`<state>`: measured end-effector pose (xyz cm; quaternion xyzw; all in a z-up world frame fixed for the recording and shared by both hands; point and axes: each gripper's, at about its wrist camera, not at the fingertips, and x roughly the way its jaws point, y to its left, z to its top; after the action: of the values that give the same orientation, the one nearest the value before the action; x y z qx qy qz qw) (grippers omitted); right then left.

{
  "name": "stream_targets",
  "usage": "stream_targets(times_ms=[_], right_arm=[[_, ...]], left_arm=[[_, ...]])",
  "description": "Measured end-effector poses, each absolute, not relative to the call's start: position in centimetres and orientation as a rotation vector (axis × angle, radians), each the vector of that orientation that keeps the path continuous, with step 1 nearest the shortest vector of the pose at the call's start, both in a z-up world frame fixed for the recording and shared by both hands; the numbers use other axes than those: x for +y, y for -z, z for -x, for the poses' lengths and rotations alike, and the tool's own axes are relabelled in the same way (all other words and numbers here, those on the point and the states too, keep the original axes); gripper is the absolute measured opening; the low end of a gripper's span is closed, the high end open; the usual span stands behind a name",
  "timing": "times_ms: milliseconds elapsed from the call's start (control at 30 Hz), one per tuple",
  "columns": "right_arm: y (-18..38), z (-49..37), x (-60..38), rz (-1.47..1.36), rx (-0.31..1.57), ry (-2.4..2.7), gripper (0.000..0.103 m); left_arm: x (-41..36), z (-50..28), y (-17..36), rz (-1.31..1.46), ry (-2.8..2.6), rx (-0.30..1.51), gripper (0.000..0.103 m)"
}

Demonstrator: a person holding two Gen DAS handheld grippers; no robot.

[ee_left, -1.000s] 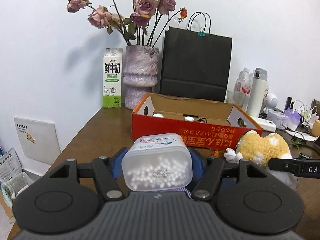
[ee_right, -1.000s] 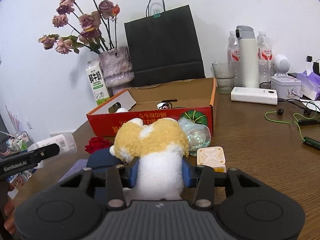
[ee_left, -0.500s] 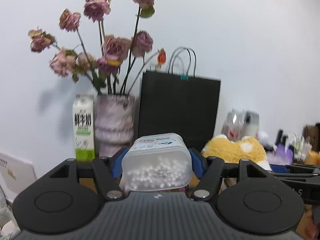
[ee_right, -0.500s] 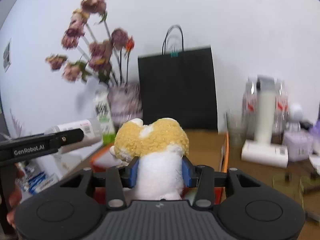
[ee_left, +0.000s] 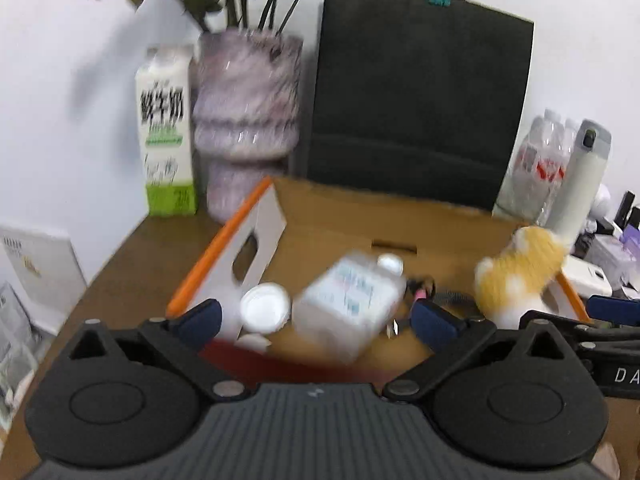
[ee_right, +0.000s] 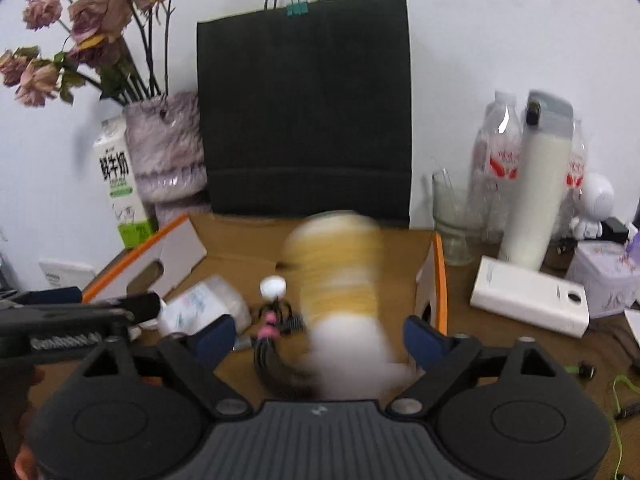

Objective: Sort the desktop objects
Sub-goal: 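Drop the bead container and plush sheep into the cardboard box with both tools, then grasp the navy pouch with the left tool while the right tool grasps the white plug charger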

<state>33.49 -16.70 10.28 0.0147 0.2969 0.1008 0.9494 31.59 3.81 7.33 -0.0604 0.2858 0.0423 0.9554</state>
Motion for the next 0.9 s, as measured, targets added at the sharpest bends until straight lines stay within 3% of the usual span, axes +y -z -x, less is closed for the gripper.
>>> stream_targets(times_ms=[433, 900], right_arm=[[-9.7, -24.4, -18.1, 0.027, 0.569, -0.249, 0.097], [-6.4, -18.7, -21.8, -0.001, 0.631, -0.199, 0.099]], left_arm=[[5.5, -22.2, -7.0, 0.172, -0.077, 0.588, 0.103], [1.2, -17.3, -5.0, 0.197, -0.056, 0.64, 0.103]])
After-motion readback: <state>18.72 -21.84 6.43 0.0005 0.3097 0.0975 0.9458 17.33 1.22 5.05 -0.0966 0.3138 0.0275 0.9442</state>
